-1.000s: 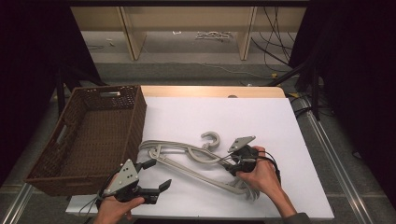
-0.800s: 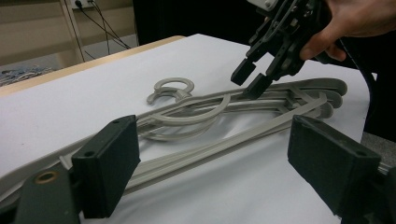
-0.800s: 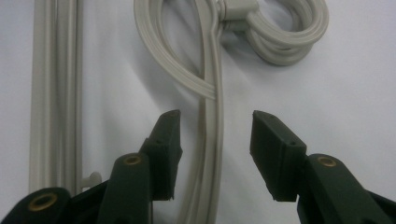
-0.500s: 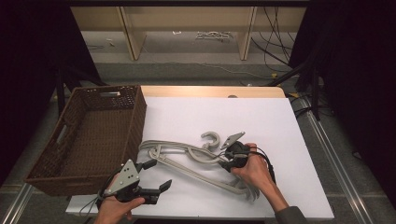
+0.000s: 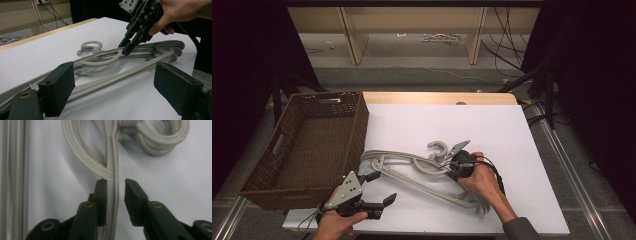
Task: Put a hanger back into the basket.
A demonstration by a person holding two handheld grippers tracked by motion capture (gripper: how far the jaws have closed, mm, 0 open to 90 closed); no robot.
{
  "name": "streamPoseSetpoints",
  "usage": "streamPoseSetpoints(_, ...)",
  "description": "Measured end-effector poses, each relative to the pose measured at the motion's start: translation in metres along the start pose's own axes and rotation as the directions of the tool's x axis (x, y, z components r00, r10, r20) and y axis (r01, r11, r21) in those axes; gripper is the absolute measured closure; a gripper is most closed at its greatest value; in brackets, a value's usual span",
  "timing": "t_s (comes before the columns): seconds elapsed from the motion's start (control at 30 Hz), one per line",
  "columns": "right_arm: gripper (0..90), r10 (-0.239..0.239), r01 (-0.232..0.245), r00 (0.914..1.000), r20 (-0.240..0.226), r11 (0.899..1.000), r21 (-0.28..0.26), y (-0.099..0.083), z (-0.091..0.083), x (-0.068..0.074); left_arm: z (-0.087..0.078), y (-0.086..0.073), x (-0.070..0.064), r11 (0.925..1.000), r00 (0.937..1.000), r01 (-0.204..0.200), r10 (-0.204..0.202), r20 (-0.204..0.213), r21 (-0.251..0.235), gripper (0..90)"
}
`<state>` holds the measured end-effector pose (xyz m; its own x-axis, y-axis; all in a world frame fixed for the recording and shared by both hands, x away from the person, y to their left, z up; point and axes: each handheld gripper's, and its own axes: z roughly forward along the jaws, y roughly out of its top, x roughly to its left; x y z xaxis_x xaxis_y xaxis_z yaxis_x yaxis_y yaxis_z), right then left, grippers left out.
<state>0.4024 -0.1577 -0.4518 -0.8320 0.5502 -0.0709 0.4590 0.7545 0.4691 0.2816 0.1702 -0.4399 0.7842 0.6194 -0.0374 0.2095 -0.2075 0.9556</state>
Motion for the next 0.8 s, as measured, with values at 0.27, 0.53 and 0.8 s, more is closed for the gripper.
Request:
streamPoseSetpoints(0.27,79.9,-0.044,0.044,0.999,0.006,0.999,-0.011,0.002,-0.003,0.003,0.001,0.0,-0.001,0.9999,0.9999,0.011,-0.011,0.005,0.004,16.9)
streamPoseSetpoints(0.53,81.0,-0.062,0.064,0.997,0.046,0.998,-0.029,0.003,-0.013,0.001,0.002,-0.001,0.0,0.9999,0.9999,0.012,-0.012,0.002,0.01,17.0)
streamPoseSetpoints(0.8,81.5,-0.09,0.09,0.9938,0.067,0.996,-0.008,0.006,-0.018,0.006,0.004,0.0,0.0,0.9999,1.0,-0.002,0.002,0.007,0.016,17.0)
